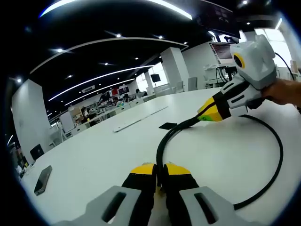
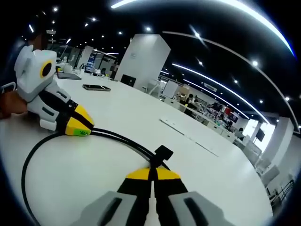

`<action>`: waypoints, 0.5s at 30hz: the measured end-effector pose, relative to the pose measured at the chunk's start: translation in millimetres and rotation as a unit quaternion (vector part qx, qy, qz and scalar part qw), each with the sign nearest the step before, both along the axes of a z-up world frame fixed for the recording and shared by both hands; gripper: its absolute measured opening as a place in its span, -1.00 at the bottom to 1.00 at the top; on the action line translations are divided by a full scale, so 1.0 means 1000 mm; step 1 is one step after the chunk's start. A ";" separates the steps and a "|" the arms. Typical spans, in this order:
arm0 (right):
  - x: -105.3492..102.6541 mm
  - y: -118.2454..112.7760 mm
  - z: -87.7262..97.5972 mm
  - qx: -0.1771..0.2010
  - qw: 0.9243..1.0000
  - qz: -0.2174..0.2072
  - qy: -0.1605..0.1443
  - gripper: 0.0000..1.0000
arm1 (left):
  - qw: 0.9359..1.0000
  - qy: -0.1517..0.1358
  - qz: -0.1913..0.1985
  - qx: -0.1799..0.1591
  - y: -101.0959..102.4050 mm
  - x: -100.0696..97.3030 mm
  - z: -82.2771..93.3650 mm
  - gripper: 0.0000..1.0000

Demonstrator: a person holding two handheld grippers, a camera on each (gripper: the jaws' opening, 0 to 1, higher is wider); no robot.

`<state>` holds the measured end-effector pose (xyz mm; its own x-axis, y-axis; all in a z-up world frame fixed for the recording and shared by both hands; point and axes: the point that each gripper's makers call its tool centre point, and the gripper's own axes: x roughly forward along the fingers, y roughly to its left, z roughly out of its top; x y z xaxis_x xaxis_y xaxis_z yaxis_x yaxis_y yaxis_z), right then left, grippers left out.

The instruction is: Find the charging cable on the desk, coil it up and secure with Velcro.

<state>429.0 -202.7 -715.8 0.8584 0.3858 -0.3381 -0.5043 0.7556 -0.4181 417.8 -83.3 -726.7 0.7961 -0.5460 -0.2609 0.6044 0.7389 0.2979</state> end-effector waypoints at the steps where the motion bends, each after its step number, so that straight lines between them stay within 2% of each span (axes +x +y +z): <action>1: 0.000 0.000 0.001 -0.001 1.000 0.001 -0.001 -0.91 | 1.000 0.000 0.000 0.000 0.000 0.000 0.000 -0.84; 15: 0.009 0.002 0.015 -0.035 0.999 0.016 -0.016 -0.92 | 1.000 0.002 0.000 -0.001 0.000 0.000 0.000 -0.85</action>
<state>438.3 -200.3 -700.5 0.8568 0.3891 -0.3384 -0.5131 0.7081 -0.4850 417.6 -83.2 -726.4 0.7951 -0.5465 -0.2629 0.6055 0.7396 0.2938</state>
